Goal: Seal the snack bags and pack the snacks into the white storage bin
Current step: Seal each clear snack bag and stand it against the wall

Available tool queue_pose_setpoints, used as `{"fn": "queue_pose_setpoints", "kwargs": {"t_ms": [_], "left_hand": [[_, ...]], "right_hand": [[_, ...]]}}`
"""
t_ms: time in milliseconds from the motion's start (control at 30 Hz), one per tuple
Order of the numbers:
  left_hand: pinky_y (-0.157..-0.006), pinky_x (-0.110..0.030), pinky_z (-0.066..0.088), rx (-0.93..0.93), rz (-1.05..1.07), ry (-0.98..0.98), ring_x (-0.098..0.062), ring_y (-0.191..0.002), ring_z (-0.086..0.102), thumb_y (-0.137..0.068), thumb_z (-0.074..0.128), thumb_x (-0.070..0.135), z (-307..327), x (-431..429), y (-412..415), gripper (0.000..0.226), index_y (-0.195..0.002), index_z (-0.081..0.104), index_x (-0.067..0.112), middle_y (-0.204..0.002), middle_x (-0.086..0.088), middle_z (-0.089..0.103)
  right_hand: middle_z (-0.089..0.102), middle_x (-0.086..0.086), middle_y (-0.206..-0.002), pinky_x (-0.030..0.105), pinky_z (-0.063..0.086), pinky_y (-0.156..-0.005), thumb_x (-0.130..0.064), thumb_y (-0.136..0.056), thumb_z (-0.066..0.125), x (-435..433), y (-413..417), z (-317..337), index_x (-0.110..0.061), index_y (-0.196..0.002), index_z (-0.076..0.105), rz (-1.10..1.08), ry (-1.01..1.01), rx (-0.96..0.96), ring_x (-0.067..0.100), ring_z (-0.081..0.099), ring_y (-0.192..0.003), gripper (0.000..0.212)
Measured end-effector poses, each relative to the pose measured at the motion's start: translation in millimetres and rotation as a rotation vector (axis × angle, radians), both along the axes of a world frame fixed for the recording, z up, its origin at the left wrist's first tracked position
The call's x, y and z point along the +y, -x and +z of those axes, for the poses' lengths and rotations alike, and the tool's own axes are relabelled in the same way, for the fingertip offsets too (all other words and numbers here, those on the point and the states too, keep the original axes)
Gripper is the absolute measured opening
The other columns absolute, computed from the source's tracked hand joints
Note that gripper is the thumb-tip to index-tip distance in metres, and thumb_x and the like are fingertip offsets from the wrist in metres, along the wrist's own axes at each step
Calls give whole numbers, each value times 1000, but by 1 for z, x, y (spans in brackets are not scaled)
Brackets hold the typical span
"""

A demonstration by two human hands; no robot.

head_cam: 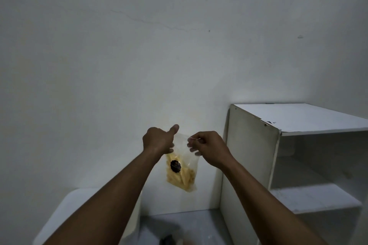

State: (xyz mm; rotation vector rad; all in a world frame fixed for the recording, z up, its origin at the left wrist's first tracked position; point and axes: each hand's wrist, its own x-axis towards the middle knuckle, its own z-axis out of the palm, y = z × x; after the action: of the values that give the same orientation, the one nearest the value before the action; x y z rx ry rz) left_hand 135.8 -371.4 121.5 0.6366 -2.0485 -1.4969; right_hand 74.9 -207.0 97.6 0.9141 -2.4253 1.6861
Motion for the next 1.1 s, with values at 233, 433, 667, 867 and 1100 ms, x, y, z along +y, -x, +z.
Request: {"fn": "queue_pose_setpoints", "kwargs": {"t_ms": [233, 433, 667, 867, 1100], "left_hand": [[-71, -36, 63, 23, -232, -339, -25, -71, 74, -91, 65, 6, -7, -5, 1, 17, -90, 66, -12, -83, -21, 71], [-70, -32, 62, -28, -410, -240, -23, -76, 69, -98, 58, 9, -10, -6, 2, 15, -93, 65, -4, -92, -17, 67], [-73, -34, 60, -128, -444, -68, -25, -91, 69, -98, 59, 17, -12, -13, -1, 17, -90, 67, 4, -107, -17, 70], [-79, -43, 62, -94, -417, -128, -32, -89, 74, -91, 63, 7, -10, -15, -6, 12, -93, 69, -3, -106, -18, 70], [-75, -39, 61, -156, -539, -12, -25, -90, 71, -101, 51, 16, -13, -14, -10, 19, -86, 61, 9, -105, -17, 69]], "right_hand": [[77, 3, -85, 37, 62, -79, -17, -92, 69, -4, -2, -8, -13, -97, 74, 41, -12, -18, 14, 75, -82, 8], [75, 22, -91, 29, 60, -67, -29, -95, 66, -4, -11, 5, 7, -96, 70, 137, 92, -278, 28, 75, -82, 36], [70, 15, -79, 30, 59, -64, -7, -95, 58, -8, -6, 3, 4, -87, 72, 87, -28, -191, 20, 70, -70, 19], [75, 15, -81, 44, 60, -76, -9, -93, 58, -9, -2, 5, -4, -83, 72, 89, -149, -108, 26, 72, -74, 17], [70, 12, -76, 31, 61, -63, -6, -93, 55, -15, -9, 7, 3, -88, 69, 83, -144, -101, 17, 71, -65, 17]]}}
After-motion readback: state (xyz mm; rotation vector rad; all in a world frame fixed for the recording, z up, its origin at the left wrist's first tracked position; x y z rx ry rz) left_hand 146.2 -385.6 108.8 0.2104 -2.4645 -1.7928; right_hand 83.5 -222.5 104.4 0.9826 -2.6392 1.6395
